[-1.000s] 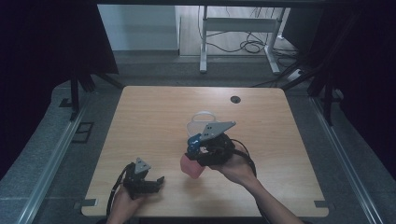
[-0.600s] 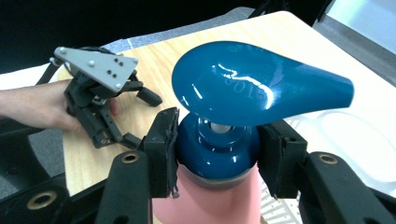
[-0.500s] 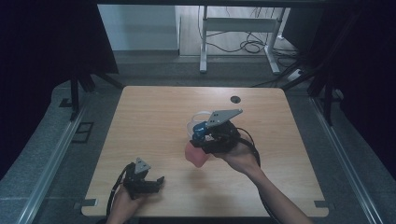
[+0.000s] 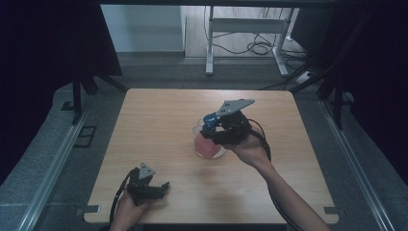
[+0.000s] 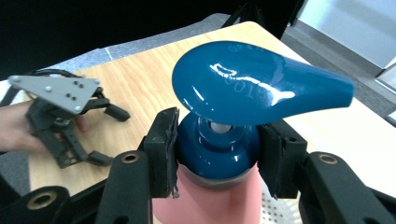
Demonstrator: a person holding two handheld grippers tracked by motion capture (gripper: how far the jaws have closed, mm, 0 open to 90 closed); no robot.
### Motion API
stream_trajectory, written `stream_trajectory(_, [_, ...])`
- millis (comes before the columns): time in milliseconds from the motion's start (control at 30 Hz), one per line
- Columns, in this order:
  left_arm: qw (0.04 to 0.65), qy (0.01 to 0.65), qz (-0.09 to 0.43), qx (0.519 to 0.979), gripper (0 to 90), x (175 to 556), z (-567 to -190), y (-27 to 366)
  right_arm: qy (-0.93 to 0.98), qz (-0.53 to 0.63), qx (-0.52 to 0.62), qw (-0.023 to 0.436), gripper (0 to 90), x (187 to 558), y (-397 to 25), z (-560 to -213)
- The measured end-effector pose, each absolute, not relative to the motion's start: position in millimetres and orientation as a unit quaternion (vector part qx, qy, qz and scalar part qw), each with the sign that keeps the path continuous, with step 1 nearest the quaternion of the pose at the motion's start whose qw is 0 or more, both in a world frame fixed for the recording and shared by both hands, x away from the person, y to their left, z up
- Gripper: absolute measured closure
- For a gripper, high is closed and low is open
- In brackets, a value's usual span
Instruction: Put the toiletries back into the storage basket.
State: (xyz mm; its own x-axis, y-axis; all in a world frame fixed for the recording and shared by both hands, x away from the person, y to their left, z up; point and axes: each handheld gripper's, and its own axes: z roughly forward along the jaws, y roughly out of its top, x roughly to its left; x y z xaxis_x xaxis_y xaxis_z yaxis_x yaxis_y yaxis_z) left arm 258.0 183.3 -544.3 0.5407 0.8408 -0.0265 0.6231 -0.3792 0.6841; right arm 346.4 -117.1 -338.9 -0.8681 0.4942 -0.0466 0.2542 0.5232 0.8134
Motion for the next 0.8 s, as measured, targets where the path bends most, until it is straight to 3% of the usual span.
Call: stream_trajectory(800, [0.330, 0.450, 0.166, 0.813, 11.3, 258, -544, 183, 0.848, 0.427, 0.259, 0.176, 52.6, 386, -123, -341])
